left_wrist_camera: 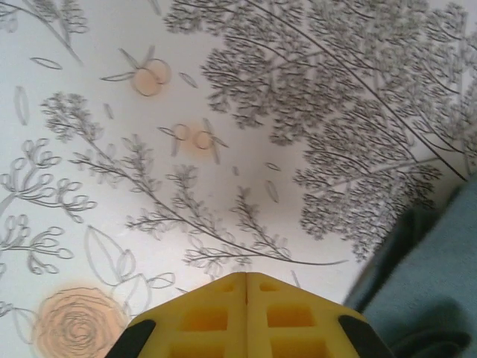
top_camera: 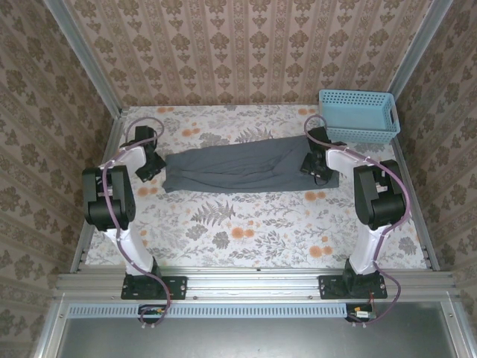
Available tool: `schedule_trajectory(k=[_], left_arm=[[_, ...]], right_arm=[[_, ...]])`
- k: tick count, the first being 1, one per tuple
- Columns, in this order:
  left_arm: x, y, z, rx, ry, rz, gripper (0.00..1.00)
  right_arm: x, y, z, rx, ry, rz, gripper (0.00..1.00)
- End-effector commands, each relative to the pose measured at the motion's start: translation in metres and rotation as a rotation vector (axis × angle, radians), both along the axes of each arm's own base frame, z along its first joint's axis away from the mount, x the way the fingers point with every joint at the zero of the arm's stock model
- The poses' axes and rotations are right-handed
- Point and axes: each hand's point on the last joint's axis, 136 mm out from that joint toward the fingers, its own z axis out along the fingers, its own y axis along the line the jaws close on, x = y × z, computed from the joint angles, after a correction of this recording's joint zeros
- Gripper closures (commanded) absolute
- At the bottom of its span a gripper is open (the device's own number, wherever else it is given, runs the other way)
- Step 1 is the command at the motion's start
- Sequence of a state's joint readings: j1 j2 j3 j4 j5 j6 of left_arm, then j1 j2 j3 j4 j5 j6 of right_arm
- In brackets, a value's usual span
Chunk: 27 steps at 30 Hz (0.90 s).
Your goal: Fold the inside-out t-shirt
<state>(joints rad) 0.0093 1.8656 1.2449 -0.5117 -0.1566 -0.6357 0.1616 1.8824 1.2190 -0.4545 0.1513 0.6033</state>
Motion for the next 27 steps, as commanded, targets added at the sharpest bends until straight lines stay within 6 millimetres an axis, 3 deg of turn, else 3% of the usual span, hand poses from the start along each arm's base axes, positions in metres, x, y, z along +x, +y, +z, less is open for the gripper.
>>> schedule_trajectory(k=[1,4,9,18,27], left_arm=[[0.003,-0.014,0.019,-0.019,-0.037,-0.05,0.89],[-0.002,-0.029,0.036,-0.008,-0.067,-0.11,0.63],[-0.009,-0.065,0.038,-0.08,-0.087,-0.19,0.49],[-0.011,-0.077,0.012,-0.11,-0.005,-0.192,0.41],[-0.001,-0.086,-0.004,-0.134,0.0,-0.2,0.56]], right_arm=[[0.004,-0.002,0.013,-0.015,-0.013,0.015,0.41],[0.002,0.001,0.025,-0.011,-0.042,0.029,0.4],[-0.006,0.001,0.022,-0.01,-0.031,0.03,0.4],[-0.011,-0.003,0.022,-0.028,-0.028,0.022,0.36],[-0.013,-0.003,0.026,-0.027,-0.037,0.022,0.36]])
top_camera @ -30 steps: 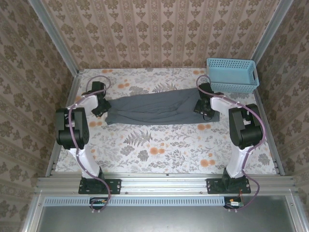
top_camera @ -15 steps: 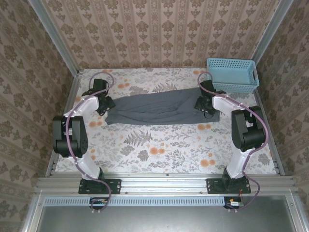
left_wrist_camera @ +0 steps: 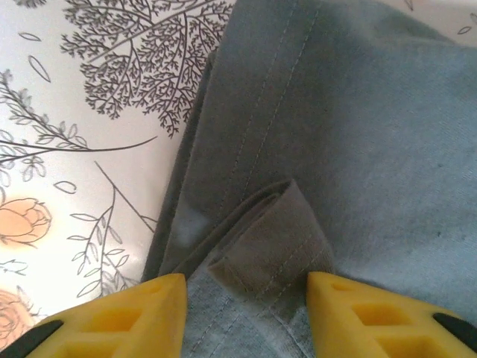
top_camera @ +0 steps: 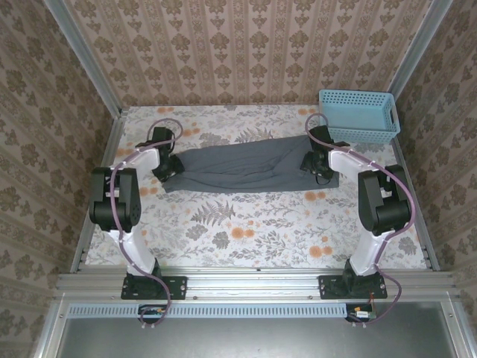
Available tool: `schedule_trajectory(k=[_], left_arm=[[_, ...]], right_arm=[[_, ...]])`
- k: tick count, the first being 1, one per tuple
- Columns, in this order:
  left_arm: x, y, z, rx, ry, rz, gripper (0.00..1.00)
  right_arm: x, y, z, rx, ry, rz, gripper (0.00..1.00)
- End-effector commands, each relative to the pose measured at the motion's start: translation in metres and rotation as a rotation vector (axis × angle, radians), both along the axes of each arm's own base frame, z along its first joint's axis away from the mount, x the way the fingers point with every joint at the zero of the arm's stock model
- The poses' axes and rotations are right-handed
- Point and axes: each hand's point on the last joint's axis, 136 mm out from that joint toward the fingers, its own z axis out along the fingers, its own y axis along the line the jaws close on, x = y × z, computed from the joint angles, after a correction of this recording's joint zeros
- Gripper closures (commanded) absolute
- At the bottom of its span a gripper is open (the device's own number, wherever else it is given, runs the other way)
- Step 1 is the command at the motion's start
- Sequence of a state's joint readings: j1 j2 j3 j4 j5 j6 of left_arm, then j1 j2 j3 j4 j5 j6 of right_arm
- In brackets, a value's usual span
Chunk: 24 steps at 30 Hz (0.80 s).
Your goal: Fold the inside-out t-shirt
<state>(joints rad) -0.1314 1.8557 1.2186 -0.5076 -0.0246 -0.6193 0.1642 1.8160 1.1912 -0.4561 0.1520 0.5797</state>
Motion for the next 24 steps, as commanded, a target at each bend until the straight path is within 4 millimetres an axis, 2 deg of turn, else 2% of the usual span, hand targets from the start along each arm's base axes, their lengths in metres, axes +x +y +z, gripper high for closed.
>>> schedule_trajectory(k=[1,7,12,14,19,22,24], left_arm=[[0.008,-0.005,0.002,-0.016,-0.023,0.007,0.57],[0.015,-0.002,0.003,-0.009,-0.041,0.014,0.79],[0.02,0.005,0.015,0.023,-0.057,0.016,0.94],[0.017,0.009,0.026,0.047,-0.07,0.025,1.0],[-0.009,0.039,0.059,0.148,-0.105,0.153,1.0],[-0.014,0.049,0.057,0.125,-0.112,0.202,1.0],[-0.011,0.051,0.046,0.109,-0.071,0.205,1.0]], right_arm=[[-0.008,-0.004,0.009,-0.021,-0.004,-0.002,0.35],[-0.009,-0.002,0.008,-0.015,-0.001,0.003,0.35],[-0.01,-0.002,0.007,-0.016,0.002,0.004,0.35],[-0.01,-0.004,0.008,-0.024,0.001,0.003,0.35],[-0.006,-0.008,0.01,-0.032,-0.006,-0.006,0.35],[0.0,-0.004,0.008,-0.016,-0.008,0.002,0.35],[0.005,0.0,0.006,-0.001,-0.01,0.009,0.35]])
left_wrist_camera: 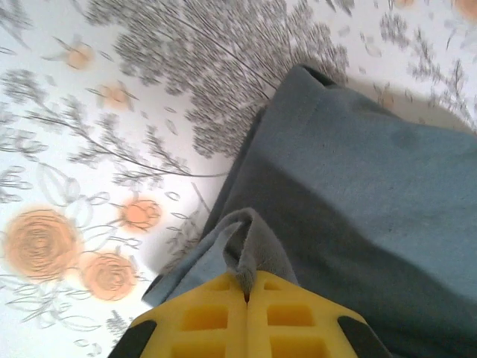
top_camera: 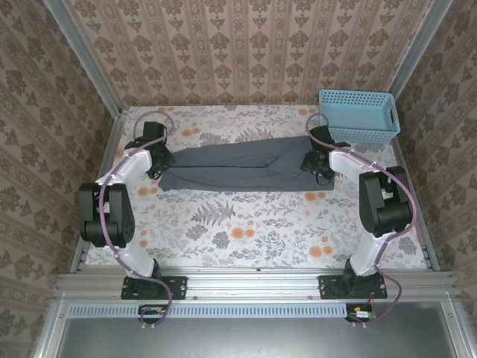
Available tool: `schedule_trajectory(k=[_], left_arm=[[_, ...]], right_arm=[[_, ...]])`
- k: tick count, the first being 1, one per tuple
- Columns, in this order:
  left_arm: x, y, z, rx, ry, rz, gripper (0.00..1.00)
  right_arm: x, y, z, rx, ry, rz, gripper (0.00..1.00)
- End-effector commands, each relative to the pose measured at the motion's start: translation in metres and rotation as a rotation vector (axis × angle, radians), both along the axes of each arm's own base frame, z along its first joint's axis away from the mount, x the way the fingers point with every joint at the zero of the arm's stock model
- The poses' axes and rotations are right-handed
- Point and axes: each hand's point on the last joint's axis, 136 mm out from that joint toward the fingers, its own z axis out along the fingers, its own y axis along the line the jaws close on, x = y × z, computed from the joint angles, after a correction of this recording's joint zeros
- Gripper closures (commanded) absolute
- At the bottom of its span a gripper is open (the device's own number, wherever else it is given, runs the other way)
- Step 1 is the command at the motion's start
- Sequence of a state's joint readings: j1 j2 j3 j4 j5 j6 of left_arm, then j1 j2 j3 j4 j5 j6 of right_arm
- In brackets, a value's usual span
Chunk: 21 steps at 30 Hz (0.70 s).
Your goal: Fold the inside-out t-shirt
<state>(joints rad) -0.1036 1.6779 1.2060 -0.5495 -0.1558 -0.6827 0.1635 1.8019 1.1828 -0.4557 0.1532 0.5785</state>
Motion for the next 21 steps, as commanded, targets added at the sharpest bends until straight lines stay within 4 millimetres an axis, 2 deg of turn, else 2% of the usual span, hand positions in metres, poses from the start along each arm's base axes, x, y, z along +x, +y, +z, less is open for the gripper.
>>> schedule_trajectory(k=[1,4,6,8,10,14,18,21], left_arm=[[-0.006,0.016,-0.023,0.009,0.085,0.063,0.98],[-0.002,0.012,-0.047,-0.008,0.149,0.046,0.9],[0.002,0.011,-0.058,-0.012,0.176,0.029,0.77],[0.004,0.013,-0.061,0.002,0.191,0.016,0.61],[0.006,0.018,-0.055,0.03,0.19,0.01,0.49],[0.0,0.023,-0.029,0.119,0.143,0.006,0.34],[-0.006,0.001,-0.002,0.168,0.058,-0.056,0.25],[-0.006,-0.024,-0.005,0.138,0.035,-0.116,0.24]], right_arm=[[0.008,0.002,0.002,0.002,-0.004,0.011,0.35],[0.007,-0.001,-0.002,-0.018,0.015,0.001,0.35],[0.006,-0.005,-0.003,-0.038,0.019,-0.002,0.35],[0.004,-0.007,0.001,-0.052,0.015,0.003,0.35],[0.003,-0.01,0.004,-0.071,0.014,0.007,0.27],[0.007,-0.01,0.006,-0.072,0.015,0.023,0.18],[0.017,-0.002,0.003,-0.05,0.028,0.054,0.13],[0.024,-0.003,-0.002,-0.068,0.052,0.059,0.09]])
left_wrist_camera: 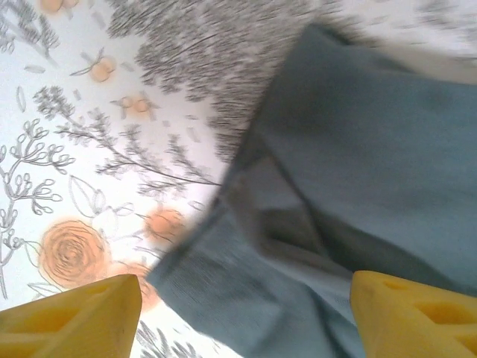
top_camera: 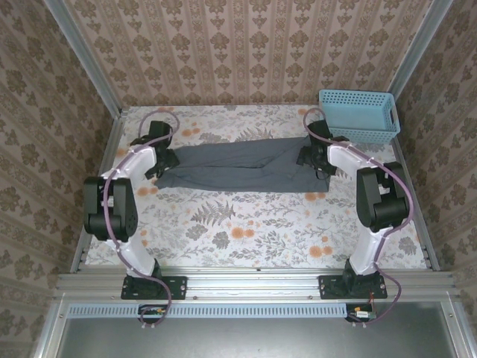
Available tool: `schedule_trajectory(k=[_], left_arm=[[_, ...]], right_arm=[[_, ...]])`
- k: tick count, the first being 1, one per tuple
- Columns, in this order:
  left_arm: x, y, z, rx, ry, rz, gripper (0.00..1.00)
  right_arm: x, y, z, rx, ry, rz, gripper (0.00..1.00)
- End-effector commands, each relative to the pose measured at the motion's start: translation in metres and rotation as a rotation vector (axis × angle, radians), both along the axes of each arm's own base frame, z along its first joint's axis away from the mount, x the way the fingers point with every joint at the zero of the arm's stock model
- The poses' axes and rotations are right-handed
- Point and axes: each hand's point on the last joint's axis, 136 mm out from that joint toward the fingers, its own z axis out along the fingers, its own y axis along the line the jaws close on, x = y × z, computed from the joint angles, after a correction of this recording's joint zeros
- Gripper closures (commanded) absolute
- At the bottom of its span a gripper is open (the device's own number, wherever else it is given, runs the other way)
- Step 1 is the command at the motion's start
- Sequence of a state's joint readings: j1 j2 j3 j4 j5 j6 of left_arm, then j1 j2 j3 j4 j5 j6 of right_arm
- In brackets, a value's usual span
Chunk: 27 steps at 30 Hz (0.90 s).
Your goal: Fold the inside-out t-shirt
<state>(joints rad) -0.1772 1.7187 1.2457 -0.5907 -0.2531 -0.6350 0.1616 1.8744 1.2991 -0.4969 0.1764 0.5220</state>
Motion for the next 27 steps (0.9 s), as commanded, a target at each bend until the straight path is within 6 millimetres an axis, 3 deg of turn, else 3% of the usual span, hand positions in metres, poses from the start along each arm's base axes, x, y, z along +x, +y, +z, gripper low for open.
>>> schedule_trajectory(k=[1,5,10,14,23,27], left_arm=[[-0.005,-0.017,-0.007,0.007,0.005,-0.057,0.24],[0.007,-0.025,-0.029,-0.051,0.046,-0.071,0.25],[0.018,-0.004,-0.058,-0.087,0.128,-0.018,0.25],[0.009,0.005,-0.069,-0.1,0.191,-0.001,0.24],[-0.022,0.018,-0.086,-0.151,0.223,0.04,0.2],[-0.03,0.026,-0.091,-0.173,0.229,0.064,0.2]], right_arm=[[0.002,-0.003,-0.01,-0.031,0.069,0.018,0.09],[0.009,-0.004,-0.021,-0.046,0.116,0.013,0.08],[0.015,-0.003,-0.033,-0.056,0.157,0.013,0.08],[0.019,0.0,-0.043,-0.052,0.196,0.034,0.11],[0.022,0.028,-0.054,-0.026,0.228,0.1,0.25],[0.025,0.035,-0.053,-0.023,0.22,0.119,0.4]])
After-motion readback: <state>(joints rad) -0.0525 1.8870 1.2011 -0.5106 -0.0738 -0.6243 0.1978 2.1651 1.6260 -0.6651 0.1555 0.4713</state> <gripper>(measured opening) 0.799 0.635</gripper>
